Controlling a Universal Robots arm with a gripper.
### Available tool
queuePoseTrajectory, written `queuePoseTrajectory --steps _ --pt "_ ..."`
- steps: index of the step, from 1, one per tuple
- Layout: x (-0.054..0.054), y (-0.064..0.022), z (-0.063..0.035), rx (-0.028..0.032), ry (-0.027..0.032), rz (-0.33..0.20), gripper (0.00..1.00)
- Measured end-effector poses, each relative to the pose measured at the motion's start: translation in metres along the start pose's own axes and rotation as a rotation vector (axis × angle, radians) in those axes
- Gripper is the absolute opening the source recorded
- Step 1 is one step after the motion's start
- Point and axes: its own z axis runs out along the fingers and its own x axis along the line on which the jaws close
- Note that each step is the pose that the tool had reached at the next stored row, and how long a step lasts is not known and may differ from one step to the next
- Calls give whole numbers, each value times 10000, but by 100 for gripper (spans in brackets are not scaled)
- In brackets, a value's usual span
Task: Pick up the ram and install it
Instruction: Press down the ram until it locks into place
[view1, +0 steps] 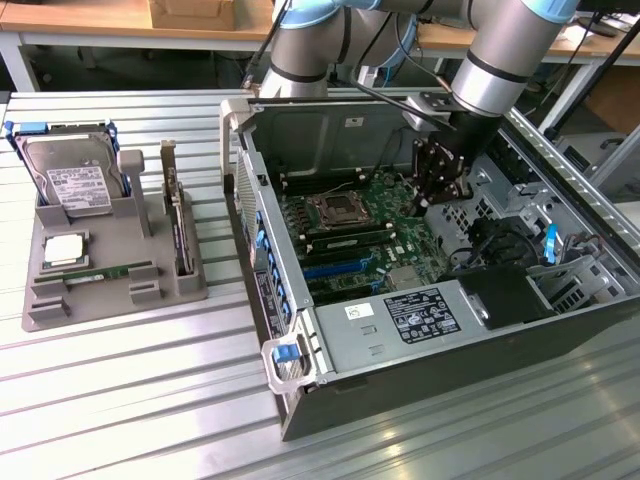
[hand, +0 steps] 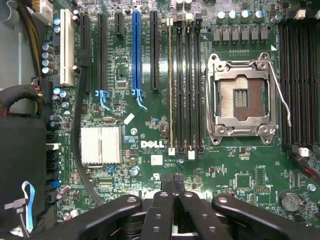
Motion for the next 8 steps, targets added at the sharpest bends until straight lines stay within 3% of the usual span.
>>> queuePoseTrajectory --steps 4,8 --pt "0 0 1 -71 -65 1030 10" --pt "0 0 0 -114 -70 1677 10"
